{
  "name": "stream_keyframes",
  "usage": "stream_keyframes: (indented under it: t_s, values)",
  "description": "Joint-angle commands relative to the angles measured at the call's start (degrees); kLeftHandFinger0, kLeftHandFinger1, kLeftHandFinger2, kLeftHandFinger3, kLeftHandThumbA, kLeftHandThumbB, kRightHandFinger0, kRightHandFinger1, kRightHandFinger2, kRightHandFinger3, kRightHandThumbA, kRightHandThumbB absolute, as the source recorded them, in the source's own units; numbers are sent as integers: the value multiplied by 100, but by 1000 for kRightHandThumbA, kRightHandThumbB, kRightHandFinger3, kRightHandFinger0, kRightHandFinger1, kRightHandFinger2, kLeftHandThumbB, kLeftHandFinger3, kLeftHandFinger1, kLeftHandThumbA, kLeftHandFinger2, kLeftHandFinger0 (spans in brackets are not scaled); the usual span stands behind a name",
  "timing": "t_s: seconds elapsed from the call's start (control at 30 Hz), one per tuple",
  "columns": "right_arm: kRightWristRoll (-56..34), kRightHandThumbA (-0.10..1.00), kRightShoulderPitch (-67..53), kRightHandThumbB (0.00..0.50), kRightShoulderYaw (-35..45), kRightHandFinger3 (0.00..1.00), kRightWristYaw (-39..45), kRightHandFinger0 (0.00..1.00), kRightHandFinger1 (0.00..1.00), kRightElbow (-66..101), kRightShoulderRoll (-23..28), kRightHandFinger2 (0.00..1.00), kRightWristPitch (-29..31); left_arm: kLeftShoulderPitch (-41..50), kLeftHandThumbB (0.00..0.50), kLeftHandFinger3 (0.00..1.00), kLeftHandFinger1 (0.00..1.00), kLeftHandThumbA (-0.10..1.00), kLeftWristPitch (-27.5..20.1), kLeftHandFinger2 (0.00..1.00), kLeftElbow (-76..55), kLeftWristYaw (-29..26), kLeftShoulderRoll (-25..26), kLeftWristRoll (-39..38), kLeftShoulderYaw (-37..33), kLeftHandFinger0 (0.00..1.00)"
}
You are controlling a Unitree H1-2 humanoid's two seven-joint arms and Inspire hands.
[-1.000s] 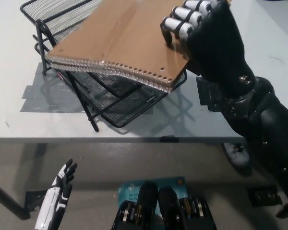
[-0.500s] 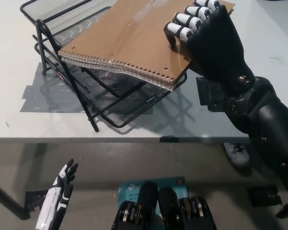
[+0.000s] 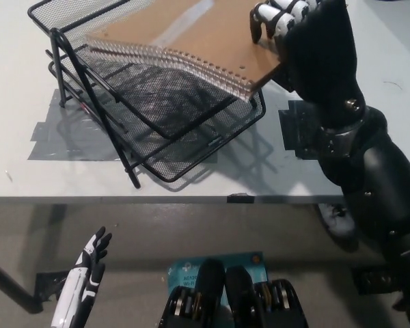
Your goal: A person hands a notebook to the robot and the robot grabs it with its right hand and places it in the file tray kept in the centre of the desk infront of it.
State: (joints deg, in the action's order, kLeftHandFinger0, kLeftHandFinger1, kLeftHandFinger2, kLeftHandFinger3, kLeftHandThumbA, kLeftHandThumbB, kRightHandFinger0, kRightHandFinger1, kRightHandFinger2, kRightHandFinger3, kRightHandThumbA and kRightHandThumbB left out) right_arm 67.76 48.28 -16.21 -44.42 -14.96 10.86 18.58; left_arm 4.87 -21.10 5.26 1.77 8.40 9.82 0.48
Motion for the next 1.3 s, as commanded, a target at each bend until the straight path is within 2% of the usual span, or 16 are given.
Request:
stream_keyframes:
  t_s: [0.0,0.1,0.17,0.2,0.23,0.27,0.33,0.53,0.63,0.77,0.9,1.07,1.13,1.2,1.23,1.27]
  values:
    - [-406,613,392,0,236,357,-394,0,0,-73,-149,47,-197,-36,328,1000,1000,1000,-244,1000,-127,-68,49,36,-17,1000]
    - [-456,577,416,0,265,247,-470,0,0,-297,-215,37,-174,-45,321,1000,1000,1000,-278,1000,-122,-62,55,13,-14,1000]
    - [-468,590,426,0,270,243,-534,0,0,-500,-254,32,-182,-35,326,1000,1000,1000,-262,1000,-125,-57,69,25,-13,1000]
    - [-449,622,428,0,263,119,-582,0,0,-578,-265,18,-197,-26,330,1000,1000,1000,-261,1000,-135,-46,75,27,-19,1000]
    - [-442,622,430,0,262,119,-593,0,0,-595,-267,18,-201,-23,330,1000,1000,1000,-260,1000,-139,-43,76,26,-21,1000]
    - [-401,720,444,0,251,7,-600,0,0,-694,-276,17,-257,-29,326,1000,1000,1000,-267,1000,-139,-35,76,3,-21,1000]
    - [-351,802,464,0,220,0,-640,0,0,-854,-284,34,-311,-42,329,1000,1000,1000,-282,1000,-122,-37,77,-9,-16,1000]
    - [-294,860,519,0,104,1,-651,0,0,-1132,-190,63,-276,-87,336,1000,1000,1000,-302,1000,-105,-63,92,75,-19,1000]
    - [-192,805,577,0,-17,27,-785,0,0,-1352,-73,53,-185,-86,336,1000,1000,1000,-248,1000,-148,-64,86,84,-9,1000]
    - [-68,801,687,0,-192,45,-979,0,0,-1599,82,43,-148,-92,340,1000,1000,1000,-210,1000,-156,-91,84,139,4,1000]
    - [-61,879,733,0,-305,18,-949,0,0,-1573,127,0,-211,-95,342,1000,1000,1000,-233,1000,-128,-80,80,103,6,998]
    - [-73,809,806,0,-389,41,-1069,0,0,-1597,45,0,-325,-69,319,1000,1000,1000,-254,1000,-136,-44,66,36,-14,999]
    - [-88,783,857,0,-401,122,-1113,0,0,-1622,-11,0,-352,-77,317,1000,1000,1000,-271,1000,-126,-51,76,66,-17,994]
    - [-54,795,899,0,-413,120,-1152,0,0,-1642,-48,0,-434,-81,316,1000,1000,1000,-274,1000,-126,-50,80,72,-19,994]
    - [-75,804,946,0,-414,344,-1170,0,0,-1666,-96,0,-446,-84,314,1000,1000,1000,-286,1000,-120,-54,80,82,-21,993]
    - [-121,806,1009,0,-413,315,-1177,0,0,-1704,-159,0,-428,-87,312,1000,1000,1000,-299,1000,-113,-56,80,89,-24,992]
